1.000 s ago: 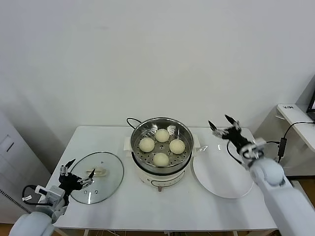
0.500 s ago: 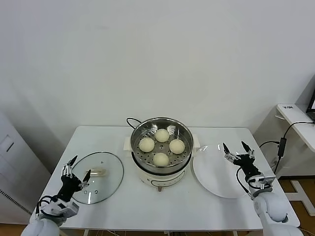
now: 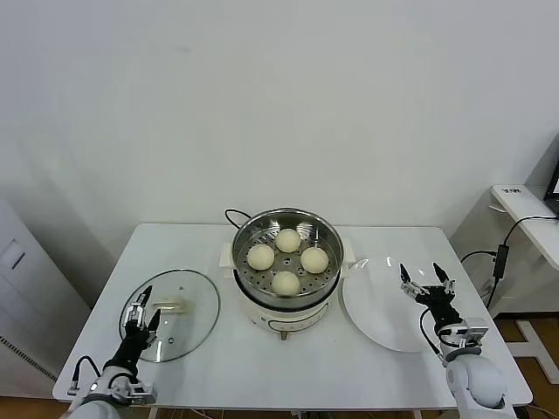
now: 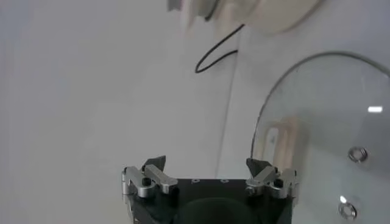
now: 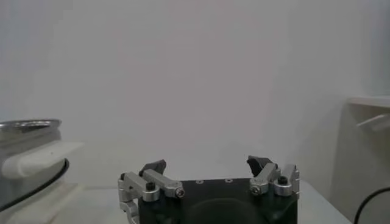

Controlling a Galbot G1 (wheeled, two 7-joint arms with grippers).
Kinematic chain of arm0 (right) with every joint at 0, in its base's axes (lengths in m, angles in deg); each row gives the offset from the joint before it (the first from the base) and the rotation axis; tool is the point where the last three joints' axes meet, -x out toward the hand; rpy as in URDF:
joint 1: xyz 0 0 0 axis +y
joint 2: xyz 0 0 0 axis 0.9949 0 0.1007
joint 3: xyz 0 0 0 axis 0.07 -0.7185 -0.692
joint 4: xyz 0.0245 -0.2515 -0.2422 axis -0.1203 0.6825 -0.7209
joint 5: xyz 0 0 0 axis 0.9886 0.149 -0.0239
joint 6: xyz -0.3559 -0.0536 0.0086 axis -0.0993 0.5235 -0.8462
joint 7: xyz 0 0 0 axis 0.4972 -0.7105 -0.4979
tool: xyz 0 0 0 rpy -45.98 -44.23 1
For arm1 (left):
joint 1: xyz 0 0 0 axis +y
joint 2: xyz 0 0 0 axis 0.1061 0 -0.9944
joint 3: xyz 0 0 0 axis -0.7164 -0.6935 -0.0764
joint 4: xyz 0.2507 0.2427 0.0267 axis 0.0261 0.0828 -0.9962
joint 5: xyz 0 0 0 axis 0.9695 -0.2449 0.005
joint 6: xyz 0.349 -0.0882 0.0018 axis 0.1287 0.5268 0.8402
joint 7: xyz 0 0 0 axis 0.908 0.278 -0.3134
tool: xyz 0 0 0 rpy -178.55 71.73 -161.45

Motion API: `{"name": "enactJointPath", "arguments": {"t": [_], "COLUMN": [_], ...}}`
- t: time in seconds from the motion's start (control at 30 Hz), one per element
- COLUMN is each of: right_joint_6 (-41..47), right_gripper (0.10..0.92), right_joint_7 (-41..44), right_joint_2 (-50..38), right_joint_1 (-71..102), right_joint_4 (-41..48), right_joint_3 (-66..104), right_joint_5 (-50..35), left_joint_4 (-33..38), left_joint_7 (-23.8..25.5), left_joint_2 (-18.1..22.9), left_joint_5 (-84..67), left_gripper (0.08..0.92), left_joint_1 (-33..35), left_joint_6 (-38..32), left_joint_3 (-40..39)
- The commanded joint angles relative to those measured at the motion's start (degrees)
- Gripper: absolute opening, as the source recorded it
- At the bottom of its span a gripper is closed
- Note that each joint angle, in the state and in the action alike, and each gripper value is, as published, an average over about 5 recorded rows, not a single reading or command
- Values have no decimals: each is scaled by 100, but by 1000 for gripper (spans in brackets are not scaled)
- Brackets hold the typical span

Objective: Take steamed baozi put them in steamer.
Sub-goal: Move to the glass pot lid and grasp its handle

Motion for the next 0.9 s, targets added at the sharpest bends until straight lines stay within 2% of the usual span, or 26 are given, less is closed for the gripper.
{"name": "enactJointPath", "arguments": {"t": [0.03,0.9], "right_joint_6": [-90,-211], "right_gripper": [823,823], "right_joint_7": [43,149], "right_joint_2": [205,265], "right_joint_1": [67,13], "right_joint_4": [179,293], "right_joint_3": [105,66], "right_joint_5": [159,474], "left_joint_4": [-505,-1381], "left_joint_7": [-304,-431], "left_joint_2": [470,655], "left_joint_5": [1208,1165], "left_gripper": [823,823], "left_joint_1": [-154,-1116], "left_joint_6": [-242,-290], "left_joint_3": [27,-15]}}
